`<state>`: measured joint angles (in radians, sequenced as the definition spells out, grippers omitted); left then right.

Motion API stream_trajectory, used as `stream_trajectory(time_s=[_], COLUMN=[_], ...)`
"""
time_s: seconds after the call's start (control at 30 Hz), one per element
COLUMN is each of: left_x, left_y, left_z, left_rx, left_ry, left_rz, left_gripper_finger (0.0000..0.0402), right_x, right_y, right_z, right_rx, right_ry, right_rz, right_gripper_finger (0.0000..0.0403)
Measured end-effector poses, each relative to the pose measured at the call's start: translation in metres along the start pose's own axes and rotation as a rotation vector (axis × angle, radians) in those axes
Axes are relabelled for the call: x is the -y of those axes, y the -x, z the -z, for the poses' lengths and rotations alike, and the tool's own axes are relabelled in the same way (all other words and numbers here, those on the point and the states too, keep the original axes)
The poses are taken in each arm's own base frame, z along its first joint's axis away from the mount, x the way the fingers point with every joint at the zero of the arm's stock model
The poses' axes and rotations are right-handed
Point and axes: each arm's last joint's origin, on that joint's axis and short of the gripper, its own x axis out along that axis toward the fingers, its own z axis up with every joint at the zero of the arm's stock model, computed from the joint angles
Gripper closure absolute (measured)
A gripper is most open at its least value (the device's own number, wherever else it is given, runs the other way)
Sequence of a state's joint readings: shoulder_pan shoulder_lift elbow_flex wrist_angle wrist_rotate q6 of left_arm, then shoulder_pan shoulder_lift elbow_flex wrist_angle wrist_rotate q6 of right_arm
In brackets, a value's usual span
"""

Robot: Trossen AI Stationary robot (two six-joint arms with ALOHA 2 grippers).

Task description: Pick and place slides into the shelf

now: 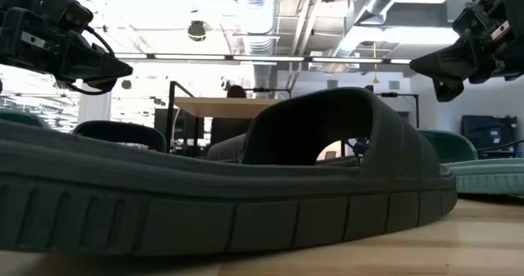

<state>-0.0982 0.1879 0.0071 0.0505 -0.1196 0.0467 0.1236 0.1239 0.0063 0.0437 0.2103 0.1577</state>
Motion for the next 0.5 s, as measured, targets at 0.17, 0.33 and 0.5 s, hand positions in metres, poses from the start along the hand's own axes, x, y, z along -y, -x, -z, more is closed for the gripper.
stream_trajectory(time_s=[0.17,0.33,0.5], left_x=[0.0,0.0,0.0], left_y=[0.0,0.0,0.0], left_z=[0.0,0.0001,0.0], left_rx=[0.0,0.0,0.0], left_ry=[0.007,0.003,0.006], left_rz=[0.0,0.0,0.0], left_gripper_finger=[0.0388,0.0388,0.0388], right_x=[0.0,0.0,0.0], right_y=[0.0,0.0,0.0], right_z=[0.0,0.0,0.0], right_rx=[0.0,0.0,0.0], right_ry=[0.0,0.0,0.0], right_rz=[0.0,0.0,0.0], right_gripper_finger=[0.0403,0.0403,0.0403])
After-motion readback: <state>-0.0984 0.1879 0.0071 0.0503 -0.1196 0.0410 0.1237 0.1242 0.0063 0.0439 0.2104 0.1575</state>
